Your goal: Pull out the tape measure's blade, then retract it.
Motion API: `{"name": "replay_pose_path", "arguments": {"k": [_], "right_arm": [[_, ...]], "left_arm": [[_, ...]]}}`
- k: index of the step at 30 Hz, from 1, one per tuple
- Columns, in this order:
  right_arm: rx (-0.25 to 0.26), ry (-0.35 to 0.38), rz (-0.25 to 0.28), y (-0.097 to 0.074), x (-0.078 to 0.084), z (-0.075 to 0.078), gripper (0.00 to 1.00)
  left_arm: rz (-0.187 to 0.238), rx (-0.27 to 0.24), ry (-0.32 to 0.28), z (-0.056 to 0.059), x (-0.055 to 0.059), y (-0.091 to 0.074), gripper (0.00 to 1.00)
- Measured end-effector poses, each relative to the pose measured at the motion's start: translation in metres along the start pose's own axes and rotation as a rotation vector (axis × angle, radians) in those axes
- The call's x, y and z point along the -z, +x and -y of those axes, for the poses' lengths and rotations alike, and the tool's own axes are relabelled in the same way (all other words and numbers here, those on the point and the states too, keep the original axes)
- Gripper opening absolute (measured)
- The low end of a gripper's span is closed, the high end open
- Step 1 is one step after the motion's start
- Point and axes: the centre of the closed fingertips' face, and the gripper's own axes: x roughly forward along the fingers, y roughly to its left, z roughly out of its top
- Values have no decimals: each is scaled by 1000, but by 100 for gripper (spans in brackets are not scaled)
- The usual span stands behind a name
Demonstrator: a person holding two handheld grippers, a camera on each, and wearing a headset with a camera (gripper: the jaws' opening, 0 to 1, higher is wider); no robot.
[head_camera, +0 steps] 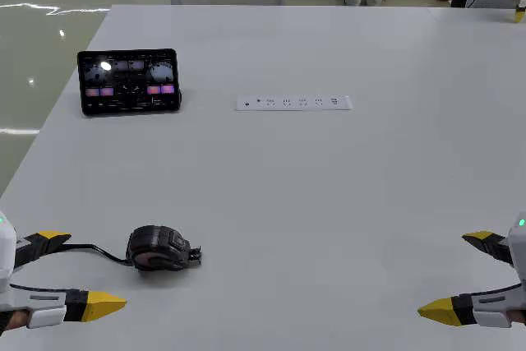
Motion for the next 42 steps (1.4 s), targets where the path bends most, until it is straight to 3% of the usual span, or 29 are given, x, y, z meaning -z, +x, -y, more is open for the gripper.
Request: {"name": "replay_pose_path", "arguments": {"k": [15, 17, 18, 20, 24, 26, 34, 36, 38, 42], "right_arm": [[3, 5, -15, -1, 7, -1, 99], [4, -3, -12, 0, 6, 0, 99], [0, -9, -11, 1, 4, -1, 99], [-22, -35, 18, 4, -4, -5, 99], [-37, -47, 10, 8, -15, -7, 99], [-68, -68, -1, 12, -23, -13, 99], [-113, -132, 9, 27, -55, -24, 99], [-120, -152, 0, 32, -60, -26, 99], [-129, -162, -1, 36, -64, -30, 99], [-151, -147, 2, 44, -66, -32, 99]], "left_arm": [[-3, 12, 22, -3, -1, 3, 99], [13, 13, 52, -4, -4, 3, 99], [2, -10, 95, -9, -3, 4, 99], [-9, -9, 129, -10, -2, 4, 99], [-8, 3, 156, -11, -9, 5, 99], [-20, 8, 168, -12, -14, 5, 99], [-66, 60, 223, -14, -25, 10, 99], [-55, 41, 232, -18, -30, 14, 99], [-56, 59, 262, -17, -33, 15, 98], [-111, 75, 270, -19, -29, 24, 99]]}}
